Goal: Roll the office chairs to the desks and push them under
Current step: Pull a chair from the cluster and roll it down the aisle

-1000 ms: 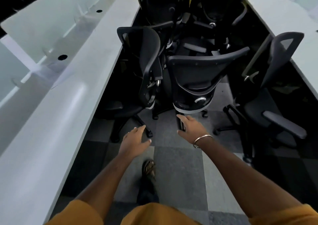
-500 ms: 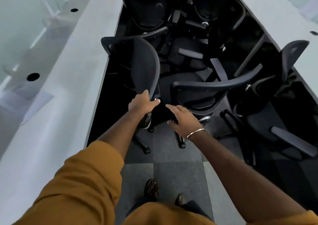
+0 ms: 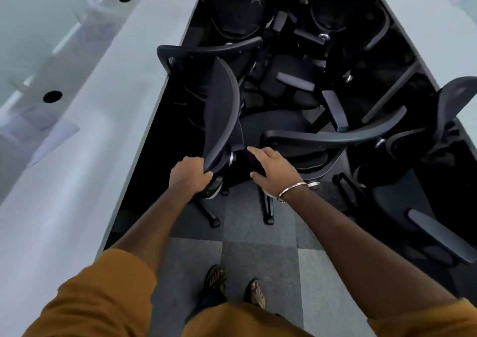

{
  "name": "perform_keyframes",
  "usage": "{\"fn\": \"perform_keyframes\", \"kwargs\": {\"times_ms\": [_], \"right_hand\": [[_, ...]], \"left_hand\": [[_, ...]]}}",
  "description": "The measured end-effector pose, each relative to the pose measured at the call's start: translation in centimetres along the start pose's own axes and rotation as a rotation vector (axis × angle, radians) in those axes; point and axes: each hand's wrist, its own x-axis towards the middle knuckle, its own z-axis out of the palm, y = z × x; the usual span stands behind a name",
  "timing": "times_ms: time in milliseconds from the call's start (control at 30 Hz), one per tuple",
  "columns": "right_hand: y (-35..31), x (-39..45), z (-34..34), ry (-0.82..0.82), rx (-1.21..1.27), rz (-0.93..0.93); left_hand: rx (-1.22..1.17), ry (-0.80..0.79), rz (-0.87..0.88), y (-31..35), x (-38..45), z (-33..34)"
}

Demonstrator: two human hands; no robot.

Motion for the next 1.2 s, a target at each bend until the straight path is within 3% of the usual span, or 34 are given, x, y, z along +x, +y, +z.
{"fn": "perform_keyframes", "kwargs": {"times_ms": [300, 467, 833, 1033, 1200], "right_hand": [[-1.1, 2.3, -0.4, 0.099, -0.202, -0.271], [-0.4, 3.3, 0.1, -0.101, -0.301, -0.34], [-2.4, 2.8, 1.3, -0.011, -0.315, -0.516], [-2.5, -1.2, 2.3, -0.041, -0.223, -0.58], [-3.2, -4.5, 3.8, -0.02, -0.175, -0.606]], "left_hand": [[-0.036, -0.09, -0.051, -7.7, -11.4, 0.6], [-0.056, -0.118, -0.104, -8.7, -15.7, 1.1], [-0.042, -0.085, -0.229, -7.5, -18.6, 1.3], [0.15, -0.119, -0.229, -6.5, -21.2, 1.9], [0.054, -0.085, -0.167, -3.3, -21.1, 3.1]]}}
